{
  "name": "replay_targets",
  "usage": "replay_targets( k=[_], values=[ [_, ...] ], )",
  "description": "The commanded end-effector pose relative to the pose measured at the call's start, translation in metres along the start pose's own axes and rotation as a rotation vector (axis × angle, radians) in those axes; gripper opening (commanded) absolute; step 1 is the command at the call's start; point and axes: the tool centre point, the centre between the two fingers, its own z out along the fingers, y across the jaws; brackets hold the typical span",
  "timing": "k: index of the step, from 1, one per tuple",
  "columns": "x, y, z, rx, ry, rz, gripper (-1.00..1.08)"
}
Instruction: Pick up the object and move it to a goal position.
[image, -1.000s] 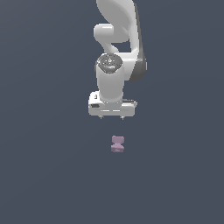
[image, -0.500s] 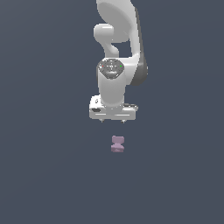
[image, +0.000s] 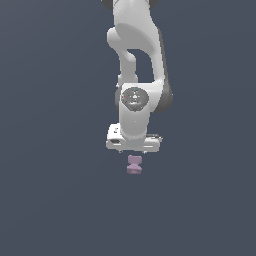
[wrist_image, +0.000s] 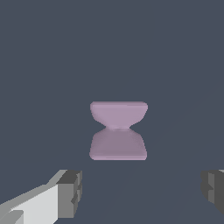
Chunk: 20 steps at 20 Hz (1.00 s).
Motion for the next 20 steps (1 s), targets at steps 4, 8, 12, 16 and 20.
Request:
replay_targets(
  k=[4, 8, 12, 16, 20],
  values=[
    [0.018, -0.009, 0.017, -0.003, 0.015, 0.009, 1.0],
    [0.024, -0.012, 0.023, -0.004, 0.02, 0.012, 1.0],
    [0.024, -0.012, 0.024, -0.004, 0.02, 0.012, 1.0],
    [0.024, -0.013, 0.031, -0.004, 0.02, 0.012, 1.0],
    [0.024, -0.013, 0.049, -0.004, 0.02, 0.012, 1.0]
  ],
)
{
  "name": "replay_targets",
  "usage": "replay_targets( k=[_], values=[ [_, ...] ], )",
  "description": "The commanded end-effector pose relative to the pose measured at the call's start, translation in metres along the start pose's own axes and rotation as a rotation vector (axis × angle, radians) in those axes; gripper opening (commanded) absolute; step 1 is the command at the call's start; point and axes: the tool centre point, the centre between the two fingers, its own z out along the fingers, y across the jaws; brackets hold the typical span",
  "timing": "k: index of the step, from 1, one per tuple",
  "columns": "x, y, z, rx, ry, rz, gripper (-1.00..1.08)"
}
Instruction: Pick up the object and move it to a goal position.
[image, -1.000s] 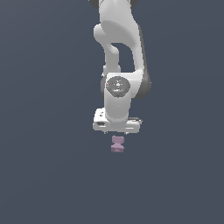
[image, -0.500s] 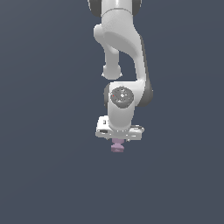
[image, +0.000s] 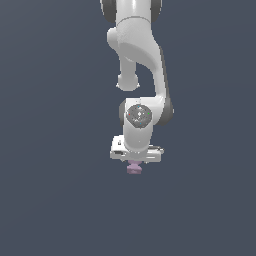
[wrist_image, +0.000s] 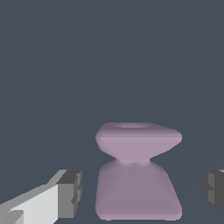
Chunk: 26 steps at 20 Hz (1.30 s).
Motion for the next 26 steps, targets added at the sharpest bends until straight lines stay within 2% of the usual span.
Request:
replay_targets(
  k=[1, 10, 11, 22, 26],
  values=[
    [-0.001, 0.0, 0.014, 0.0, -0.001, 0.0, 1.0],
    [0.001, 0.0, 0.034, 0.0, -0.001, 0.0, 1.0],
    [0.001, 0.0, 0.034, 0.0, -0.001, 0.0, -1.0],
    [0.001, 0.0, 0.034, 0.0, 0.0, 0.001, -1.0],
    [-0.002, 0.009, 0.032, 0.0, 0.0, 0.001, -1.0]
  ],
)
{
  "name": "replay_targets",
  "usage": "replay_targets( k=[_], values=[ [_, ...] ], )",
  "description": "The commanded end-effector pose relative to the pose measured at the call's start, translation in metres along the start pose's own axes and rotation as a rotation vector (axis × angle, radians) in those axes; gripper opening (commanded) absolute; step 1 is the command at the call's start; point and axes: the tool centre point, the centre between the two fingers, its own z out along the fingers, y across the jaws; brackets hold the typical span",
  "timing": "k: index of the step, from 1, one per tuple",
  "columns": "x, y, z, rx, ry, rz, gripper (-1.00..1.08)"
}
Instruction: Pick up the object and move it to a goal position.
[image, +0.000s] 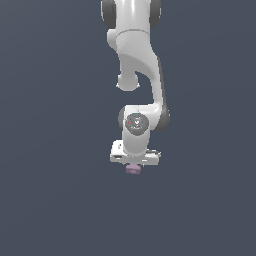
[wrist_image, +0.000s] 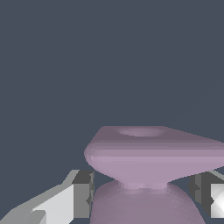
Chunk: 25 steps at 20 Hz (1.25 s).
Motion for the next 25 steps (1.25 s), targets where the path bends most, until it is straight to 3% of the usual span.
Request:
replay_targets(
  k=[1, 6, 16, 20, 25],
  values=[
    [-0.002, 0.008, -0.002, 0.0, 0.001, 0.001, -1.0],
    [-0.01, 0.04, -0.01, 0.0, 0.001, 0.001, -1.0],
    [-0.031, 0.132, -0.032, 0.0, 0.001, 0.001, -1.0],
    [-0.035, 0.152, -0.037, 0.0, 0.001, 0.001, -1.0],
    [-0.035, 0.16, -0.039, 0.0, 0.001, 0.001, -1.0]
  ],
)
